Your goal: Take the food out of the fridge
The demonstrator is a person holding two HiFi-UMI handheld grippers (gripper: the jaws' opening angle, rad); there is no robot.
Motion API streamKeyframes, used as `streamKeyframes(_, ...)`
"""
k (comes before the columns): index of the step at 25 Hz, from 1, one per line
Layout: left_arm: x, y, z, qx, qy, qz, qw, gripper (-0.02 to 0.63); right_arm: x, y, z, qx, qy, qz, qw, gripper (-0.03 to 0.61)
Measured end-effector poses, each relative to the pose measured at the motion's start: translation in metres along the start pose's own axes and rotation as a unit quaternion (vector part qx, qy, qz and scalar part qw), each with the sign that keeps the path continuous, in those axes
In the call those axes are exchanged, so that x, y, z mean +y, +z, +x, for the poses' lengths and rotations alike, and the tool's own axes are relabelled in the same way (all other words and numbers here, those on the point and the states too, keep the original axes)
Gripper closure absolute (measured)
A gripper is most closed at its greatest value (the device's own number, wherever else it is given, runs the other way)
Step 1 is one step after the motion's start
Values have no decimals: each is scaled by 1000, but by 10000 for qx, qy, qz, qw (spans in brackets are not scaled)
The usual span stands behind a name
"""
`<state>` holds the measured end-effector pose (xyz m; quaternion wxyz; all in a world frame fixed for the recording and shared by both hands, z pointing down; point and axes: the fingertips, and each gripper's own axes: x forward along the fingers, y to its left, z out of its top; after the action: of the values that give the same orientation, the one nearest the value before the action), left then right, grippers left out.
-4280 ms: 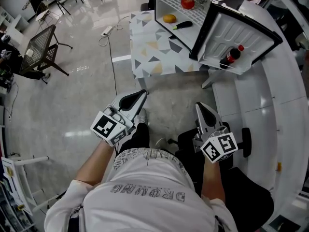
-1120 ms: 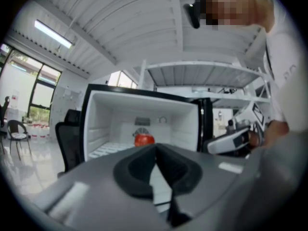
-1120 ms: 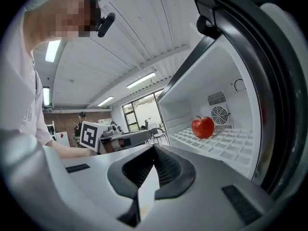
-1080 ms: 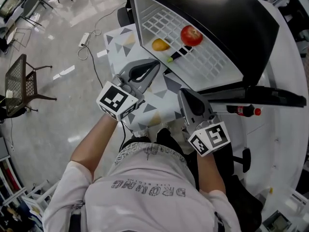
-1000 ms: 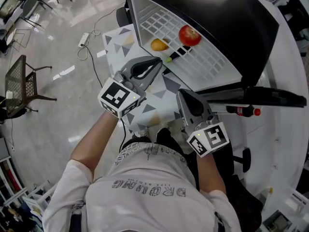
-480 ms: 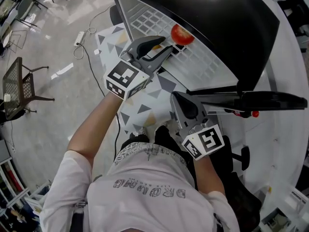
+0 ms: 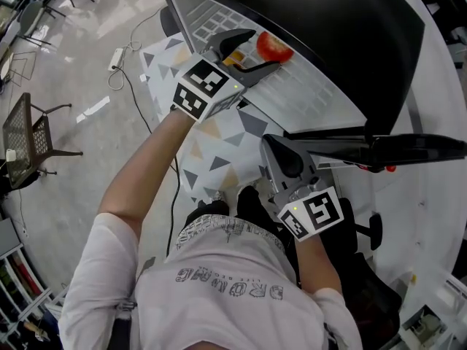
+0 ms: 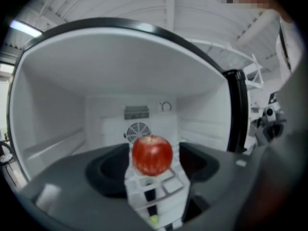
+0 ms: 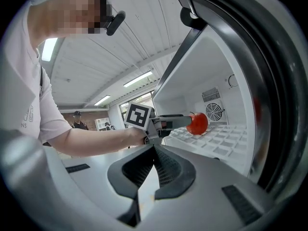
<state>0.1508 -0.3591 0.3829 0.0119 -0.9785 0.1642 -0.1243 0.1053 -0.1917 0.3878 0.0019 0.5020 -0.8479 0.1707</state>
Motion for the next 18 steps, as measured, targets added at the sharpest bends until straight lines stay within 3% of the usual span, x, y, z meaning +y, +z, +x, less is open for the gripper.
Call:
streamKeyframes(8,3,-3,28,293,-314,142,9990,230,-4,-2,-2,-15,-198,46,9998,580)
streamKeyframes(18,-3,-4,47,464,-721,293,9959,222,-6,-10,-1,14,-340,95,9994,580)
